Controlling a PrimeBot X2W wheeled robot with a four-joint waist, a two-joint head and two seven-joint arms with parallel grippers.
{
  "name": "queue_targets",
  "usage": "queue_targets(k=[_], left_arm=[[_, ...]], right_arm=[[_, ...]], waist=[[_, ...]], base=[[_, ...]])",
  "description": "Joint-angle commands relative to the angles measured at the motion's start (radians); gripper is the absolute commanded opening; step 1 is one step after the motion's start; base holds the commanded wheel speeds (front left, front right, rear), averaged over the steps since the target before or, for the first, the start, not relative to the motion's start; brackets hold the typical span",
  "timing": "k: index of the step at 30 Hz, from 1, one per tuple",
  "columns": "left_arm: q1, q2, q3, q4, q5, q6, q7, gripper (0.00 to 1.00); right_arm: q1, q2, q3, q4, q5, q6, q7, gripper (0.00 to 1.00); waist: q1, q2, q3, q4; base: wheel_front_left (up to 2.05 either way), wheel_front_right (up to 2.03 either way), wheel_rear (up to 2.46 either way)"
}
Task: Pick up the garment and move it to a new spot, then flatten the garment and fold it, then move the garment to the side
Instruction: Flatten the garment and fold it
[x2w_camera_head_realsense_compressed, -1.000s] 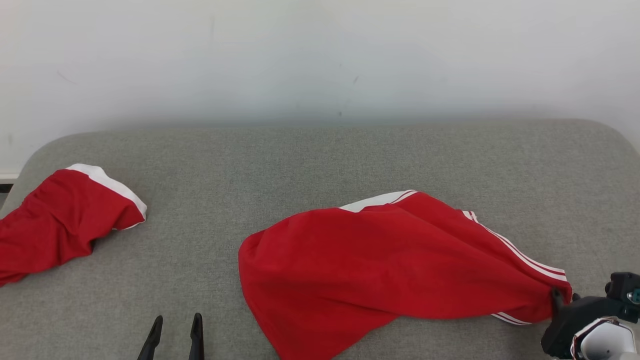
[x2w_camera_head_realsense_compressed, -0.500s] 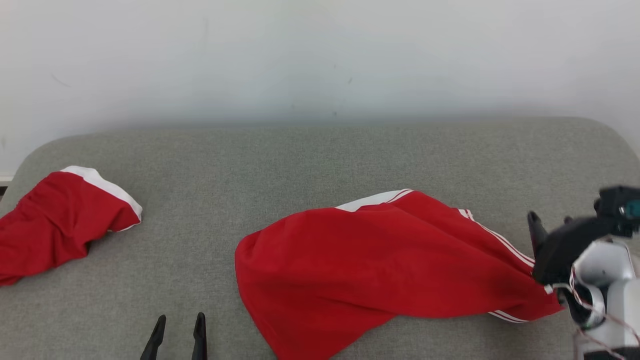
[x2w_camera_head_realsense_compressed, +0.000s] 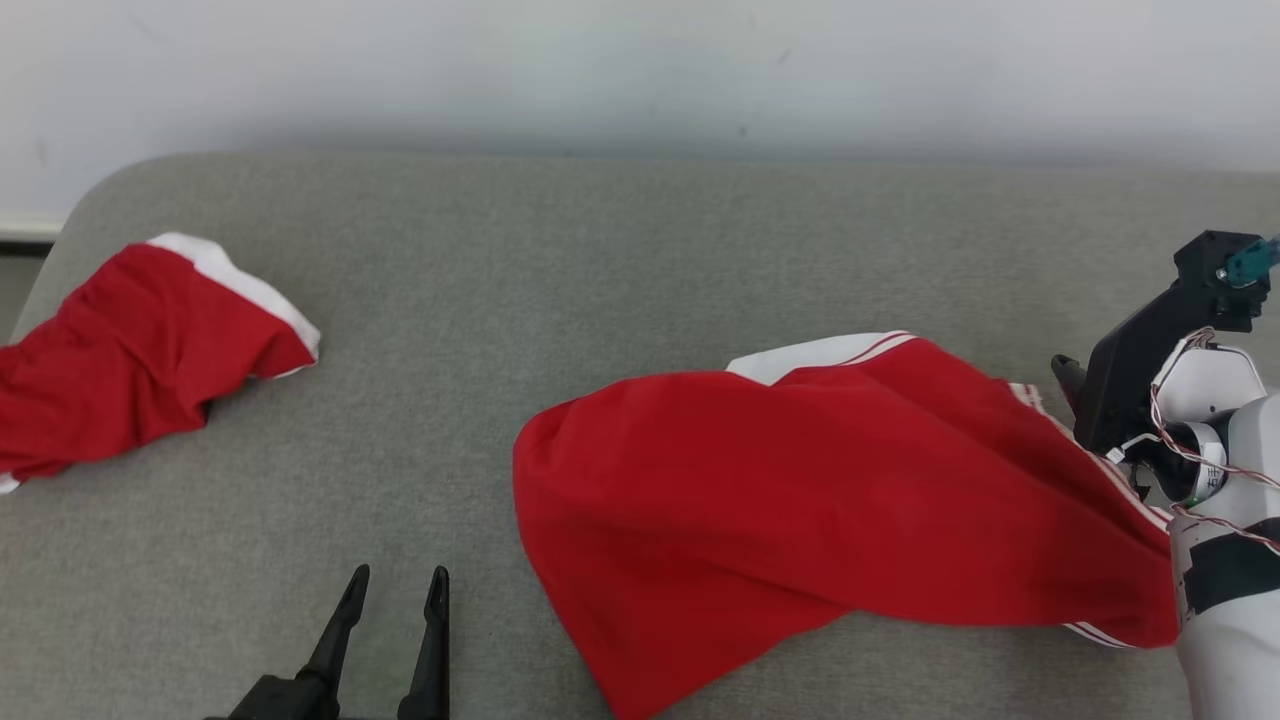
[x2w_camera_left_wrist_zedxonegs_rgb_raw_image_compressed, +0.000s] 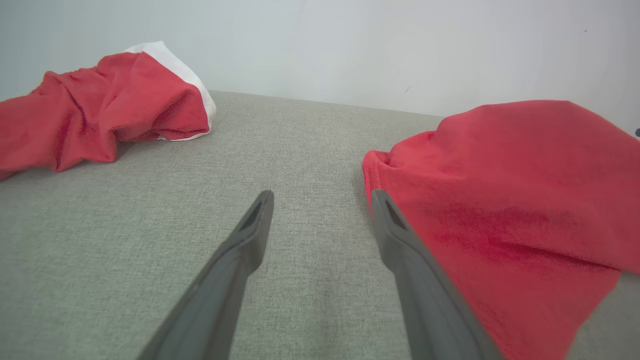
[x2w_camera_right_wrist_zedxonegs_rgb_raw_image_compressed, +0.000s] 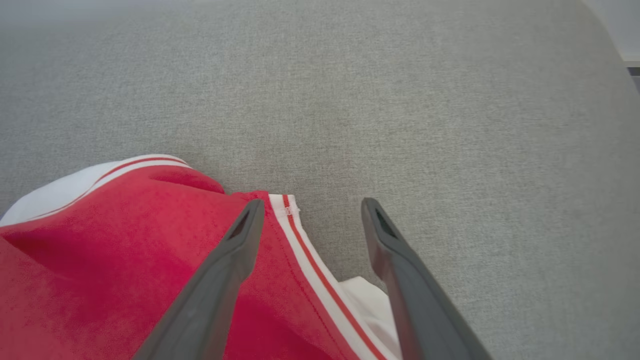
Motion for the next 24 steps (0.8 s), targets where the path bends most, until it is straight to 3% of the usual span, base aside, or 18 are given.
queue_targets(k=[1, 13, 14, 15, 16, 17, 24], left_arm=[[-0.018, 0.004, -0.005, -0.001, 0.0, 0.001, -0.003, 1.0], [-0.035, 0.016, -0.019, 0.0, -0.006, 0.001, -0.003, 1.0], [-0.034, 0.015, -0.019, 0.0, -0.004, 0.001, -0.003, 1.0], [-0.033, 0.015, -0.019, 0.001, -0.003, 0.001, -0.003, 1.0], [-0.033, 0.015, -0.019, 0.001, -0.003, 0.001, -0.003, 1.0], [-0.033, 0.015, -0.02, 0.002, -0.003, 0.001, -0.003, 1.0], [-0.023, 0.015, -0.016, 0.007, -0.001, 0.001, -0.003, 1.0]], right_arm=[[-0.013, -0.011, 0.007, 0.02, 0.013, 0.001, 0.002, 1.0], [-0.006, -0.059, 0.068, 0.176, 0.037, 0.001, 0.027, 1.0], [-0.003, -0.059, 0.073, 0.185, 0.04, 0.001, 0.029, 0.93], [-0.001, -0.059, 0.076, 0.188, 0.042, 0.001, 0.021, 0.65], [-0.002, -0.061, 0.08, 0.185, 0.045, 0.001, 0.001, 0.06], [-0.002, -0.063, 0.085, 0.183, 0.046, 0.001, -0.015, 0.0], [-0.056, -0.068, 0.113, 0.139, 0.039, 0.001, -0.231, 0.0]], waist=[[-0.0001, -0.0001, 0.065, 0.061], [-0.0001, -0.0001, 0.091, 0.093], [-0.0001, -0.0001, 0.091, 0.093], [-0.0001, -0.0001, 0.091, 0.092], [-0.0001, -0.0001, 0.09, 0.092], [-0.0001, -0.0001, 0.089, 0.092], [-0.0001, -0.0001, 0.068, 0.083]], base=[[0.0, 0.0, 0.0], [0.0, 0.0, 0.0], [0.0, 0.0, 0.0], [0.0, 0.0, 0.0], [0.0, 0.0, 0.0], [0.0, 0.0, 0.0], [0.0, 0.0, 0.0]])
